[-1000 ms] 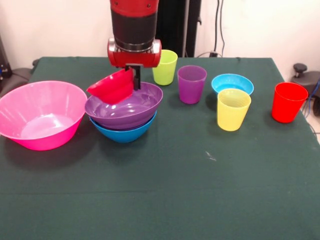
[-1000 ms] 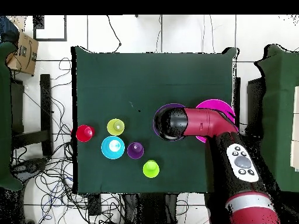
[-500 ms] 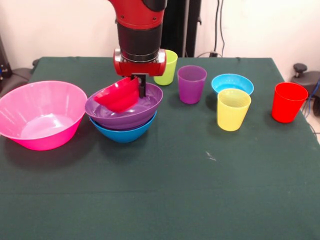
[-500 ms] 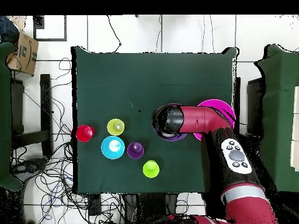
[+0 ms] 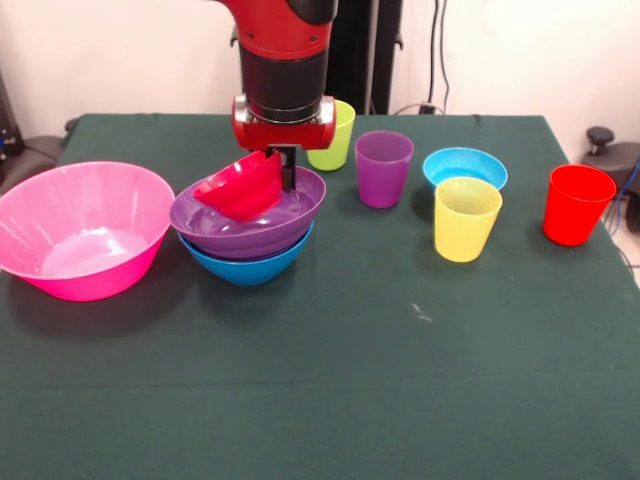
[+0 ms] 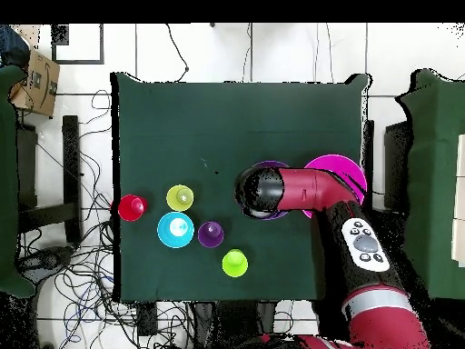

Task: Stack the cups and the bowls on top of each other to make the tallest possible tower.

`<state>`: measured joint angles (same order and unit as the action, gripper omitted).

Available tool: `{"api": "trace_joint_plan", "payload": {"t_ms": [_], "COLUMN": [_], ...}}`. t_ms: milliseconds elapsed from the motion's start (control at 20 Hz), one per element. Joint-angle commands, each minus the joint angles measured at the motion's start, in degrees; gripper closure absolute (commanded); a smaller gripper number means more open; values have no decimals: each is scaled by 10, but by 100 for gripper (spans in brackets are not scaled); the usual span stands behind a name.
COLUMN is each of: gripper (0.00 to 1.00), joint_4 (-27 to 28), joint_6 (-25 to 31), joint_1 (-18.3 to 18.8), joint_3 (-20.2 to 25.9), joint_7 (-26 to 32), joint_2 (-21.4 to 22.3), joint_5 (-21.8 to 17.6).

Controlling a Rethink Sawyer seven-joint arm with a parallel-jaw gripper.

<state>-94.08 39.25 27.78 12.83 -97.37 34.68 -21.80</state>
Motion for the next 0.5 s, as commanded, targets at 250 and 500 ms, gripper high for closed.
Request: {"api": "trace_joint_plan", "payload": {"t_ms": [250,500], "gripper": [100,100], "joint_4": [-15,-11], "joint_6": [-69,-108], "joint_1": [-19,-26], "joint_3": [-6,-20], "joint_7": [-48,-59], "joint_2": [-35,-61], "joint_5": [-28,-31]}}
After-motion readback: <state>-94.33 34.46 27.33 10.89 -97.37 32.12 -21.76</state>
